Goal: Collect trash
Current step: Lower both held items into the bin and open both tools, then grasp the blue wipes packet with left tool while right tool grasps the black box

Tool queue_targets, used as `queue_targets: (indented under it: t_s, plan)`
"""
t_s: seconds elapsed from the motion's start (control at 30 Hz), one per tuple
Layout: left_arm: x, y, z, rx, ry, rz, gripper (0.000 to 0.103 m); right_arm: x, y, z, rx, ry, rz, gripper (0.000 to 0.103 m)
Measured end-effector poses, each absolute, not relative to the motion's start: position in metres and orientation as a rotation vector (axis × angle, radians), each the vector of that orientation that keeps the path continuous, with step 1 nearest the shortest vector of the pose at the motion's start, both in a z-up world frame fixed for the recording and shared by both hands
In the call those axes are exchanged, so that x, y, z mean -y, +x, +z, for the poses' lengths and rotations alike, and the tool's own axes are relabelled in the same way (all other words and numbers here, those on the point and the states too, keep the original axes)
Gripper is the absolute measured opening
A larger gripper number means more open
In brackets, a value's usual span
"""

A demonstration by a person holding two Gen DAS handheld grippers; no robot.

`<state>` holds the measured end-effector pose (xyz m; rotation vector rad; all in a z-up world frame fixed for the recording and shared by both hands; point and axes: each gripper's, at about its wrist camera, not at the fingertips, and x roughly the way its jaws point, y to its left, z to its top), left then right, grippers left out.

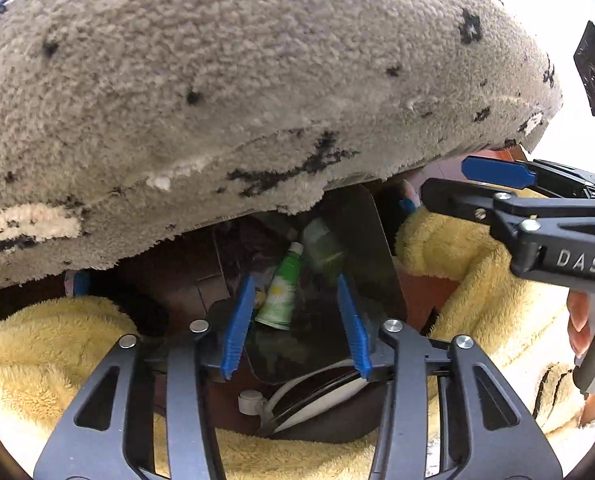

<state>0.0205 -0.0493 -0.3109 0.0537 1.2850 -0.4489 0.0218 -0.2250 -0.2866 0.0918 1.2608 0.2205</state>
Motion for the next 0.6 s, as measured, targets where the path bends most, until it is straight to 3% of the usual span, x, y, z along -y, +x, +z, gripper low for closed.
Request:
queue_targets:
  t_s: [0.3,0.6]
  plan:
    - [0.025,0.024,-0.269,-1.176,0.052,-0.4,0.051,0.236,0.026,-0.253,-1.18,0.103,0.202,0.069]
    - [0.011,0.035,-0.192,-0.951,0.061,-0.321,0.062,0.256,0.038,-0.173,-0.948,0.074,0.165,0.069]
